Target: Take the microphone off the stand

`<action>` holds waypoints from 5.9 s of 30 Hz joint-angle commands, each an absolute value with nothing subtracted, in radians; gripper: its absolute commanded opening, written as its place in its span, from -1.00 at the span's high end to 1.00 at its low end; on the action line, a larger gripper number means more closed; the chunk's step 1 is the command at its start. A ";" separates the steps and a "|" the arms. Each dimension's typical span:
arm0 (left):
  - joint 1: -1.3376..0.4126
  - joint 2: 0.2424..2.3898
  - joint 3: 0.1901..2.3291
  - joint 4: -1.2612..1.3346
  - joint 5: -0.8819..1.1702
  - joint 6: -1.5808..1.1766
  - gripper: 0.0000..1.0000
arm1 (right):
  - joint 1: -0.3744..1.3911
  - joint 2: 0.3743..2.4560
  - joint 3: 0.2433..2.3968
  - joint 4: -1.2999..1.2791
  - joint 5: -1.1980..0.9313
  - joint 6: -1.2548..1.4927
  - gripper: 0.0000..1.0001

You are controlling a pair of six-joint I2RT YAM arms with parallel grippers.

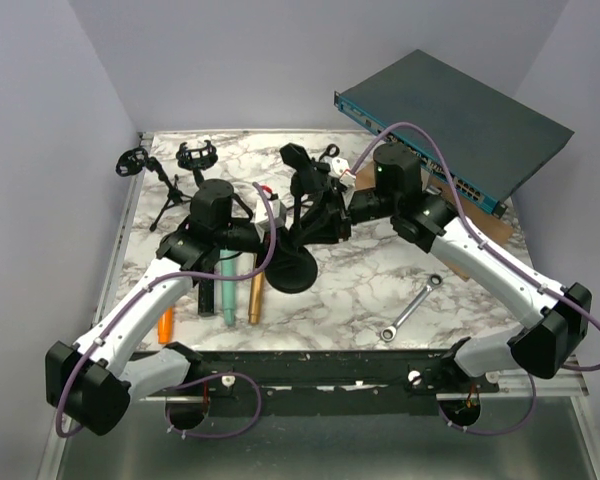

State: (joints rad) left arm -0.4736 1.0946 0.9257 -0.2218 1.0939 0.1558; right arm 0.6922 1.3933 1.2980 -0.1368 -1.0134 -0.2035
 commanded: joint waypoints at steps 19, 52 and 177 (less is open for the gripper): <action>-0.433 1.043 0.973 -0.286 0.916 0.181 1.00 | 0.581 1.117 1.392 -0.277 -0.533 -0.213 -1.00; -0.469 1.175 1.045 -0.369 0.810 0.259 1.00 | 0.594 1.204 1.643 -0.374 -0.529 -0.202 -1.00; -0.129 1.554 1.030 0.414 0.483 -0.260 0.33 | 0.508 1.117 1.100 -0.084 -0.310 -0.090 -1.00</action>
State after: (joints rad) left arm -0.1322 1.6894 1.0763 0.3866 0.4572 -0.2813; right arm 0.5213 1.1599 1.1370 -0.1333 -0.3565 -0.0795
